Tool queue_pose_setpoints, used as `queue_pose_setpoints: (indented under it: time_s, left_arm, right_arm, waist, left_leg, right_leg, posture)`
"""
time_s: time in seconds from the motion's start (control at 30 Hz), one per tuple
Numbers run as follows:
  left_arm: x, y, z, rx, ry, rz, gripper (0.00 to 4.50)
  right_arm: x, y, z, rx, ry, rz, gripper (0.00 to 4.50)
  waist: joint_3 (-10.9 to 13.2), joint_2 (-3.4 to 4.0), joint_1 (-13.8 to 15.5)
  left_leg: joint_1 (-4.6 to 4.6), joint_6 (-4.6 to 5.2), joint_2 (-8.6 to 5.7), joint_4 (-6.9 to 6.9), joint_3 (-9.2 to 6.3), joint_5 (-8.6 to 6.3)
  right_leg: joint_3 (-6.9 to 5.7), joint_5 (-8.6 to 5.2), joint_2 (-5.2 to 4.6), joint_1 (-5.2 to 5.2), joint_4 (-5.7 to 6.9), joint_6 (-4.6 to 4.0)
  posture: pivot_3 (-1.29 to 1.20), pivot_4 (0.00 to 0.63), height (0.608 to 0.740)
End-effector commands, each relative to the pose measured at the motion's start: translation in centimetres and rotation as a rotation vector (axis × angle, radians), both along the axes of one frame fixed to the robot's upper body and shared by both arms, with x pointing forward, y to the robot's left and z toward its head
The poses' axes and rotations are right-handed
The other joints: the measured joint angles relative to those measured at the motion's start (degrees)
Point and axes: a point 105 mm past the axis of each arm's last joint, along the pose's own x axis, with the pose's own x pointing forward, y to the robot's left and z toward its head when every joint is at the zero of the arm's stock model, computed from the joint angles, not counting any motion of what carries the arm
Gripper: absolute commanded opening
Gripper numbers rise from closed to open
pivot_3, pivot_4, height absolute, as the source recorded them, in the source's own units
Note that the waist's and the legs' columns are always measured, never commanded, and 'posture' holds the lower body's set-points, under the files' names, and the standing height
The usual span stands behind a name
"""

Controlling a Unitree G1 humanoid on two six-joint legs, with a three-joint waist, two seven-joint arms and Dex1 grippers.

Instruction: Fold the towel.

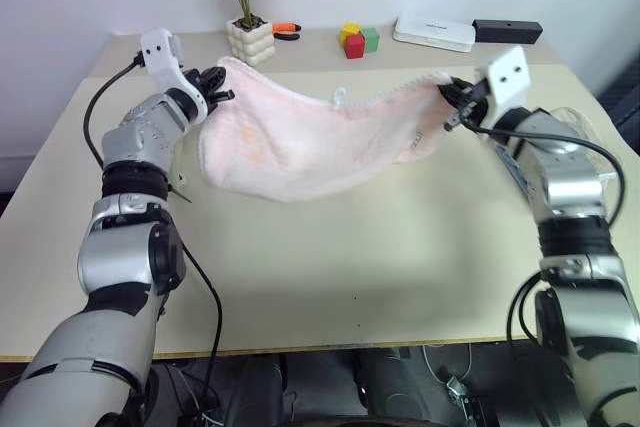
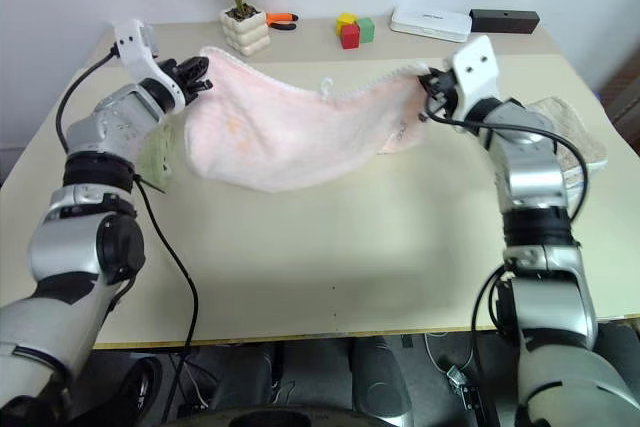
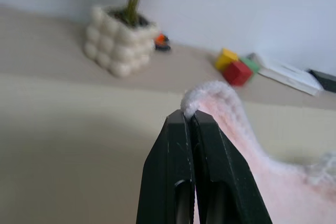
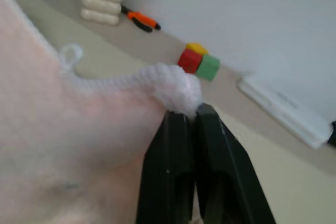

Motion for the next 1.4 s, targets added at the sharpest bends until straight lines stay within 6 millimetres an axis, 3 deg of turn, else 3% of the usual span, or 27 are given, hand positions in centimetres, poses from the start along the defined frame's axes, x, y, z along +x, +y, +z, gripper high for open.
queue_pose_setpoints:
  time_s: [0.03, 0.1, 0.13, 0.23, 0.37, 0.5, 0.67, 0.83, 1.0, 1.17, 1.3, 1.4]
  left_arm:
    - [-1.4, 0.2, 11.3, 0.071, -0.369, 0.063, 0.06]
    - [-2.3, 0.6, 13.5, 0.074, -0.456, 0.066, 0.06]
    - [-2.5, 1.0, 13.7, 0.079, -0.479, 0.065, 0.06]
    - [-2.8, 2.1, 12.4, 0.063, -0.479, 0.022, 0.06]
    - [-3.2, 2.2, 8.7, 0.147, -0.457, -0.088, 0.06]
    - [-5.7, 2.6, 1.2, 0.177, -0.315, -0.306, 0.06]
    - [-9.5, 3.5, -2.2, 0.214, -0.223, -0.421, 0.06]
    - [-13.7, 4.2, -3.9, 0.215, -0.033, -0.594, 0.06]
    - [-17.3, 4.6, -4.9, 0.247, 0.08, -0.685, 0.06]
    - [-20.1, 4.8, -6.2, 0.256, 0.162, -0.736, 0.06]
    - [-21.9, 5.3, -6.7, 0.243, 0.216, -0.759, 0.06]
    - [-20.9, 6.1, -6.7, 0.269, 0.171, -0.679, 0.06]
  right_arm:
    - [0.3, -0.9, 8.1, 0.017, -0.289, -0.121, 0.0]
    - [-0.3, -1.7, 10.5, 0.083, -0.391, -0.144, 0.0]
    - [-0.7, -2.1, 10.9, 0.109, -0.422, -0.138, 0.0]
    - [-1.4, -2.4, 10.0, 0.171, -0.412, -0.067, 0.0]
    - [-2.6, -1.6, 6.4, 0.103, -0.338, 0.04, 0.0]
    - [-5.3, -1.4, 0.2, 0.021, -0.134, 0.153, 0.0]
    - [-7.8, -3.4, -1.6, -0.017, -0.007, 0.173, 0.0]
    - [-9.4, -5.1, -3.3, -0.059, 0.145, 0.204, 0.0]
    - [-11.2, -5.4, -4.7, -0.054, 0.277, 0.271, 0.0]
    - [-14.4, -5.8, -6.9, -0.141, 0.412, 0.364, 0.0]
    - [-15.8, -6.7, -6.9, -0.153, 0.462, 0.385, 0.0]
    - [-15.1, -7.4, -6.4, -0.158, 0.418, 0.324, 0.0]
  waist:
    - [0.01, 0.0, 0.13]
    - [0.01, -0.01, 0.28]
    - [-0.01, 0.0, 0.31]
    - [-0.09, 0.06, 0.28]
    - [-0.04, 0.09, 0.09]
    - [-0.02, 0.11, -0.86]
    - [-0.01, 0.11, -1.34]
    - [-0.02, 0.1, -1.08]
    - [-0.02, 0.1, -0.95]
    - [-0.02, 0.09, -0.89]
    - [-0.02, 0.09, -0.94]
    - [-0.04, 0.06, -0.95]
  left_leg:
    - [-0.5, -0.11, 0.0, 0.09, -0.02, 0.07]
    - [-0.93, -0.46, -0.01, 0.07, -0.01, 0.27]
    - [-0.96, -0.46, -0.01, -0.08, 0.0, 0.27]
    - [-0.78, -0.39, -0.01, -0.47, 0.12, 0.22]
    - [-0.51, -0.36, -0.01, -0.66, 0.14, 0.23]
    - [-0.57, -0.35, 0.0, -0.37, 0.09, 0.24]
    - [-0.53, -0.27, 0.03, -0.03, 0.06, 0.2]
    - [-0.38, -0.25, 0.04, 0.08, 0.05, 0.19]
    - [-0.34, -0.22, 0.04, 0.11, 0.06, 0.17]
    - [-0.33, -0.13, 0.06, 0.1, 0.06, 0.11]
    - [-0.32, -0.13, 0.06, 0.12, 0.09, 0.11]
    - [-0.26, -0.12, 0.07, 0.12, 0.1, 0.11]
  right_leg:
    - [0.0, 0.04, -0.01, -0.55, 0.1, 0.03]
    - [0.0, 0.09, -0.03, -0.96, 0.06, 0.06]
    - [-0.01, 0.09, -0.05, -0.98, -0.06, 0.06]
    - [-0.01, 0.08, -0.11, -0.87, -0.18, 0.08]
    - [-0.01, 0.06, -0.11, -0.7, -0.12, 0.08]
    - [0.0, 0.07, -0.09, -0.76, 0.06, 0.08]
    - [0.05, 0.07, -0.02, -0.73, 0.36, 0.06]
    - [0.09, 0.06, 0.01, -0.61, 0.53, 0.04]
    - [0.08, 0.05, -0.01, -0.47, 0.48, 0.04]
    - [0.07, 0.02, 0.0, -0.47, 0.42, 0.01]
    - [0.08, 0.02, 0.0, -0.46, 0.42, 0.0]
    - [0.09, 0.01, 0.01, -0.42, 0.42, -0.03]
  posture:
    - [0.0, 0.15, 0.74]
    - [0.0, 0.15, 0.74]
    - [0.0, 0.15, 0.74]
    - [0.0, 0.15, 0.74]
    - [0.0, 0.15, 0.74]
    - [0.0, 0.15, 0.74]
    - [0.0, 0.15, 0.74]
    - [0.0, 0.15, 0.74]
    - [0.0, 0.15, 0.74]
    - [0.0, 0.15, 0.74]
    - [0.0, 0.15, 0.74]
    - [0.0, 0.15, 0.74]
